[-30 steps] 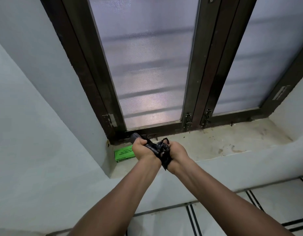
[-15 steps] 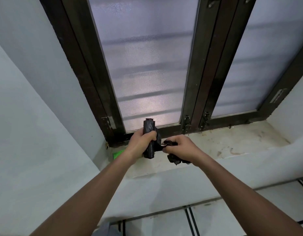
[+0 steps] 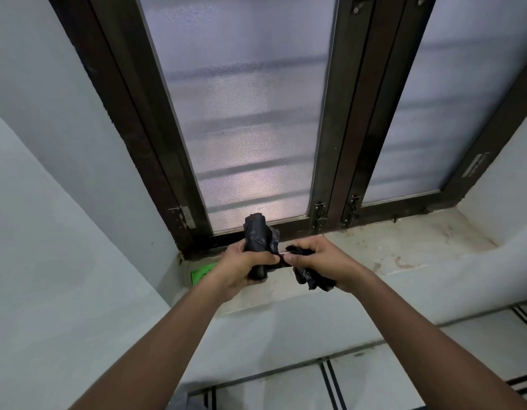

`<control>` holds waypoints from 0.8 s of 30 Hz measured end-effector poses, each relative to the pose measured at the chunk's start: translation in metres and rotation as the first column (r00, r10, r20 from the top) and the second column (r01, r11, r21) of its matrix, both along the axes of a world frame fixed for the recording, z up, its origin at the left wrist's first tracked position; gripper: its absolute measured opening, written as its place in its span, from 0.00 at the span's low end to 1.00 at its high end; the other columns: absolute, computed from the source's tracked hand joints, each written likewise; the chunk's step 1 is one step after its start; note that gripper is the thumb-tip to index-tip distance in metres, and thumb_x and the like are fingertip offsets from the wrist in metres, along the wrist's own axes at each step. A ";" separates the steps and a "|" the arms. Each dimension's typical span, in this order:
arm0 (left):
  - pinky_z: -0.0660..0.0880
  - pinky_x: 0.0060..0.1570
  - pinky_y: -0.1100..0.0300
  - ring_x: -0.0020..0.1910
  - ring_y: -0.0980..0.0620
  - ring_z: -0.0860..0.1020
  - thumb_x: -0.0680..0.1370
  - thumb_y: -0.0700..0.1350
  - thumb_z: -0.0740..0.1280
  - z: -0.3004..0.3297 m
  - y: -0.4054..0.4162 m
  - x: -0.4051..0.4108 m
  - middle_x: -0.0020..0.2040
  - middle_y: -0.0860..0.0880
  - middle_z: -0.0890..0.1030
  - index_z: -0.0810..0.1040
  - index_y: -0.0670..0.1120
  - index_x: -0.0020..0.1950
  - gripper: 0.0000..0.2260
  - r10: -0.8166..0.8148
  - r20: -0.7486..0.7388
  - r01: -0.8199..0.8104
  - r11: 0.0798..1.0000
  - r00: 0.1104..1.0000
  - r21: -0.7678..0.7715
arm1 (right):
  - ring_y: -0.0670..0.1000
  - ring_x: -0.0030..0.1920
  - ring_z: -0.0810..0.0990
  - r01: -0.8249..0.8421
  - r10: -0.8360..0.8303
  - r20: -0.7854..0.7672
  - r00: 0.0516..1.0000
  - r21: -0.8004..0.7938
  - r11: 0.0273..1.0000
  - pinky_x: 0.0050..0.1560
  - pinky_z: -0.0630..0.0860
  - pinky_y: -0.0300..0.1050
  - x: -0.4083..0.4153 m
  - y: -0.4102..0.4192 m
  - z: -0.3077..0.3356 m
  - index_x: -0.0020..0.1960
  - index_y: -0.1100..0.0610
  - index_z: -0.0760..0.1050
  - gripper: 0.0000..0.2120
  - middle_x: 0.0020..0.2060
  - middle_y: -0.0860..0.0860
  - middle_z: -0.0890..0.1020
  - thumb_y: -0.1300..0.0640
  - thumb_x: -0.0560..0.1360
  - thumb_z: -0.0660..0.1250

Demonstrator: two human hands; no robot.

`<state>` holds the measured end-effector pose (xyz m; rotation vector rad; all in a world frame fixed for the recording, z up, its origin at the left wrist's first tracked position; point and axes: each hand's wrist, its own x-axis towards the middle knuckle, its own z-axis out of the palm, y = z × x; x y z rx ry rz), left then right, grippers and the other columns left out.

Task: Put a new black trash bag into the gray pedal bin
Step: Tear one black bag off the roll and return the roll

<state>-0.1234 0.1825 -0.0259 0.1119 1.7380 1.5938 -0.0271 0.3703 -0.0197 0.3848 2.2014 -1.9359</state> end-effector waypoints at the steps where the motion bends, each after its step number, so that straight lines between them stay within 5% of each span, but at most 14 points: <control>1: 0.81 0.46 0.51 0.46 0.45 0.87 0.72 0.33 0.76 0.000 0.000 0.000 0.50 0.45 0.88 0.78 0.43 0.63 0.20 0.027 0.011 -0.027 1.000 1.000 0.012 | 0.53 0.24 0.76 0.019 -0.019 0.001 1.000 0.027 0.999 0.22 0.62 0.36 0.000 0.000 -0.003 0.50 0.56 0.82 0.05 0.32 0.60 0.80 0.55 0.80 0.71; 6: 0.84 0.50 0.46 0.49 0.40 0.88 0.75 0.31 0.73 -0.001 0.005 0.005 0.53 0.40 0.88 0.77 0.42 0.62 0.17 0.090 -0.016 -0.089 0.995 0.996 0.043 | 0.55 0.28 0.79 0.173 -0.173 -0.008 0.985 0.137 0.975 0.26 0.68 0.41 -0.006 -0.013 -0.016 0.46 0.53 0.84 0.08 0.34 0.59 0.85 0.54 0.81 0.67; 10: 0.84 0.46 0.50 0.40 0.46 0.86 0.77 0.28 0.69 -0.004 0.013 0.013 0.45 0.39 0.86 0.79 0.35 0.55 0.09 0.192 0.178 -0.229 0.948 0.965 0.220 | 0.57 0.30 0.80 0.379 -0.373 0.070 0.925 -0.134 0.916 0.35 0.72 0.50 -0.012 -0.032 -0.016 0.42 0.65 0.78 0.13 0.34 0.63 0.80 0.57 0.81 0.65; 12: 0.84 0.41 0.55 0.37 0.49 0.84 0.76 0.29 0.67 -0.004 0.015 0.016 0.41 0.41 0.84 0.79 0.35 0.51 0.06 0.176 0.322 -0.283 0.902 0.930 0.325 | 0.53 0.28 0.78 0.473 -0.445 0.167 0.880 -0.390 0.790 0.33 0.74 0.46 -0.018 -0.040 -0.013 0.42 0.63 0.78 0.13 0.32 0.59 0.79 0.63 0.83 0.60; 14: 0.83 0.39 0.58 0.35 0.51 0.82 0.73 0.32 0.66 -0.002 0.017 0.021 0.37 0.43 0.81 0.78 0.36 0.49 0.06 0.130 0.425 -0.319 0.854 0.896 0.412 | 0.48 0.26 0.77 0.541 -0.450 0.318 0.835 -0.626 0.562 0.26 0.73 0.38 -0.023 -0.044 -0.011 0.41 0.60 0.76 0.16 0.28 0.54 0.78 0.64 0.83 0.54; 17: 0.82 0.35 0.59 0.32 0.50 0.82 0.72 0.34 0.64 0.006 0.018 0.031 0.34 0.44 0.78 0.78 0.36 0.44 0.05 0.081 0.508 -0.380 0.766 0.857 0.519 | 0.44 0.26 0.76 0.547 -0.384 0.438 0.813 -0.800 0.245 0.18 0.70 0.32 -0.025 -0.043 -0.011 0.40 0.58 0.76 0.17 0.26 0.50 0.76 0.62 0.83 0.53; 20: 0.81 0.33 0.59 0.29 0.51 0.80 0.72 0.33 0.63 0.010 0.019 0.034 0.34 0.44 0.77 0.78 0.37 0.43 0.05 0.081 0.500 -0.396 0.723 0.862 0.565 | 0.42 0.21 0.74 0.482 -0.345 0.411 0.844 -0.863 0.151 0.17 0.70 0.31 -0.019 -0.045 -0.005 0.40 0.59 0.77 0.17 0.27 0.50 0.76 0.64 0.82 0.54; 24: 0.81 0.36 0.62 0.33 0.51 0.82 0.78 0.35 0.62 0.019 0.022 0.030 0.36 0.44 0.80 0.81 0.34 0.51 0.09 0.083 0.357 -0.257 0.841 0.931 0.476 | 0.44 0.25 0.77 0.388 -0.392 0.303 0.868 -0.908 0.157 0.22 0.72 0.32 -0.010 -0.047 -0.005 0.43 0.59 0.79 0.15 0.35 0.53 0.80 0.62 0.82 0.55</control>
